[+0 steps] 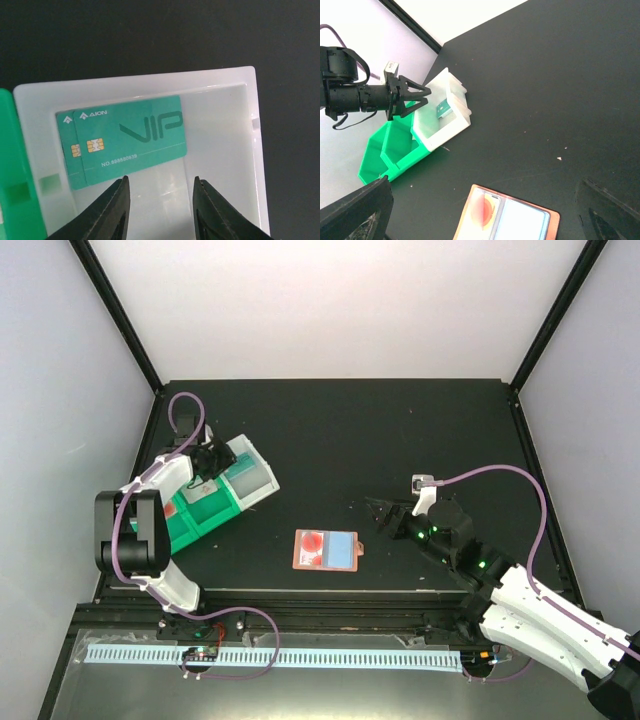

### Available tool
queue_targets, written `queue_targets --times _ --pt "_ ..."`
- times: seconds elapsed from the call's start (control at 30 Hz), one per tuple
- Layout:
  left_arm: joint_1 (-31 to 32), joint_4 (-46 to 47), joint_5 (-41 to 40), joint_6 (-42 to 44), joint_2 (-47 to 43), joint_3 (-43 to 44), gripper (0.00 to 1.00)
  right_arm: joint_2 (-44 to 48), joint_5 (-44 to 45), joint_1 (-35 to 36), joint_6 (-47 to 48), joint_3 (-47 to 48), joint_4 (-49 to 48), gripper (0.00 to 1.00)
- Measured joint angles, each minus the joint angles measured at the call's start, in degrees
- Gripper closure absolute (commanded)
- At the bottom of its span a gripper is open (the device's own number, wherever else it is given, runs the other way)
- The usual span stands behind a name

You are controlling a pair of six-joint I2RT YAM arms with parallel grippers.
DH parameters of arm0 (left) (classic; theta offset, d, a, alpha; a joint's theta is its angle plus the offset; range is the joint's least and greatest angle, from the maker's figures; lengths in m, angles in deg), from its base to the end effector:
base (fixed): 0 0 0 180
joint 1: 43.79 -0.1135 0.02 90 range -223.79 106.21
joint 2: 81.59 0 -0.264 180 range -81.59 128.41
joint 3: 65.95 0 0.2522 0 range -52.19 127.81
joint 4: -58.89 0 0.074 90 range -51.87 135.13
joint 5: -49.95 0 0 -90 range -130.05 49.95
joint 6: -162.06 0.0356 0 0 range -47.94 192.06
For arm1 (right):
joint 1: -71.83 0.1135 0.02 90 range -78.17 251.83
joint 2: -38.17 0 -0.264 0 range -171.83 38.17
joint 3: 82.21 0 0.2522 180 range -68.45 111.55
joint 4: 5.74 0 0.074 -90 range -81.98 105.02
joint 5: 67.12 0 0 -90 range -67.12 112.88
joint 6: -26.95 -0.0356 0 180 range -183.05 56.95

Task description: Take the credit cards out of the card holder

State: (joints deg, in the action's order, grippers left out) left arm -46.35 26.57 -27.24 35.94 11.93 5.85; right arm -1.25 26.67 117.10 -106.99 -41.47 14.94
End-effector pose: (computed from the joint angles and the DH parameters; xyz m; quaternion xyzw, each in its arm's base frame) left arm 0.3344 0.0070 0.1957 -0.2805 0.9033 -0.1902 0.2631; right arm 0.1224 0.1202 0.2506 0.0097 0.8157 0.3865 0.4303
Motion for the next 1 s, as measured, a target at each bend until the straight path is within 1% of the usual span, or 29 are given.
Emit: queue_targets --times 0.27,0.5,0.6,0.67,0.7,0.8,0.87,0.93,1.0 --pt "0.0 -3.72 -0.85 0.76 -3.61 0.68 0.48 1.18 -0.98 0.0 0.2 0.98 1.77 0.0" --pt "0.0 -7.15 0.7 4.07 -9.7 1.9 0.22 1.62 -1.05 0.0 -0.31 2.36 4.5 0.0" --pt "0.0 -9.49 2.47 5.99 -12.17 1.95 0.19 1.33 -1.44 0.0 -0.74 2.36 5.73 0.0" --pt "0.02 -10.99 3.8 7.26 -13.73 1.88 0.14 0.92 -2.12 0.0 -0.94 2.36 6.27 0.0" --pt "0.02 -11.58 4.87 7.91 -14.82 1.66 0.14 0.7 -2.51 0.0 -0.98 2.36 6.47 0.02" --pt "0.44 -12.33 8.33 9.55 -18.69 0.09 0.15 -0.04 -3.56 0.0 -1.2 2.36 6.6 0.1" --pt "1.07 -12.96 10.56 10.51 -21.77 -1.81 0.18 -0.74 -4.55 0.0 -1.55 2.36 6.56 0.18" --pt "2.34 -13.38 12.68 11.17 -24.26 -3.76 0.21 -1.62 -5.73 0.0 -1.84 2.36 6.54 0.29" --pt "4.02 -13.79 14.64 11.93 -26.25 -6.08 0.23 -2.73 -6.93 0.0 -2.47 2.36 6.4 0.43"
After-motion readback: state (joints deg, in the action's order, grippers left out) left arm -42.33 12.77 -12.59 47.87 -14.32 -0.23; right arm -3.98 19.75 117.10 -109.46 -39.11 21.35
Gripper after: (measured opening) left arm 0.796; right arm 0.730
